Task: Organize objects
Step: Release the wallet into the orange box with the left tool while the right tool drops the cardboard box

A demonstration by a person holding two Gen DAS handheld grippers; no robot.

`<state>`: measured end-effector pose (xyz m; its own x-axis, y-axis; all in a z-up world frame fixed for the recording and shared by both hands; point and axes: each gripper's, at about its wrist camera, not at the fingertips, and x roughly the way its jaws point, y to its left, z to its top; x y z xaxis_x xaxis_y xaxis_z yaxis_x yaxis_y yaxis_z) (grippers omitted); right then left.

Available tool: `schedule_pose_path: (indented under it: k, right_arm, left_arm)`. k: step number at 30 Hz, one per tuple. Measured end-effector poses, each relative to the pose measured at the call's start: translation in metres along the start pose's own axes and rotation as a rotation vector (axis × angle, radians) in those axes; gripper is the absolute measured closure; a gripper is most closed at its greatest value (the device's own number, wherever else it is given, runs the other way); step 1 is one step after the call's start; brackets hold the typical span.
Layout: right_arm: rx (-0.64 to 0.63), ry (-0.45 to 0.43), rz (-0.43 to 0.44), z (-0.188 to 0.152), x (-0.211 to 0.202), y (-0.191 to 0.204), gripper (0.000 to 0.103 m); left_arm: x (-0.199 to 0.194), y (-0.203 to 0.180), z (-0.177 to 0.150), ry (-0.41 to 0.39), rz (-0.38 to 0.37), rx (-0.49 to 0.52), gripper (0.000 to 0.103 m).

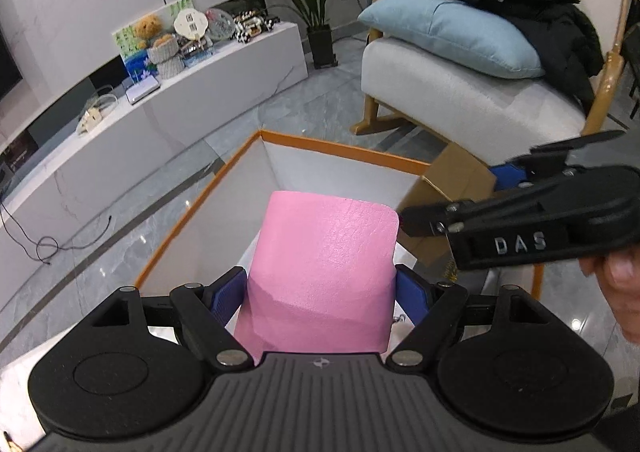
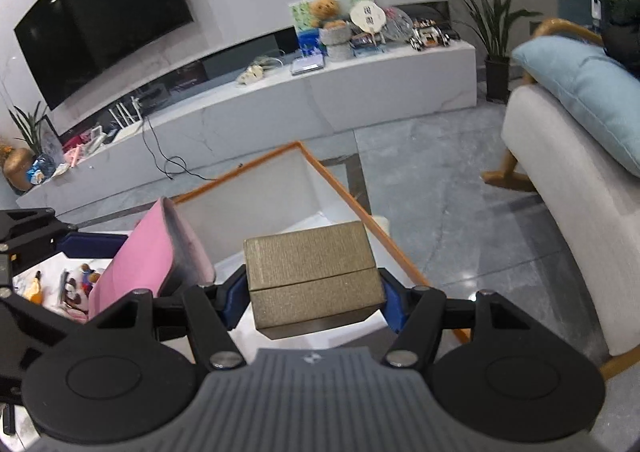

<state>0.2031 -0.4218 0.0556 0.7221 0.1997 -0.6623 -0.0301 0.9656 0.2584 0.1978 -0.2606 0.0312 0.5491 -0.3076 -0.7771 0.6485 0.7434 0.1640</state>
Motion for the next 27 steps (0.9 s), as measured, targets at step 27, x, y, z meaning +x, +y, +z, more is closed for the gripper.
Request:
schedule_pose_path:
  k: [27]
  right_arm:
    - [-0.051,0.160,-0.096,-0.007,0.062,0.016,0.036]
  left_arm:
    - [0.055,-0.008,-0.027,0.177,0.024,-0.012,0.009]
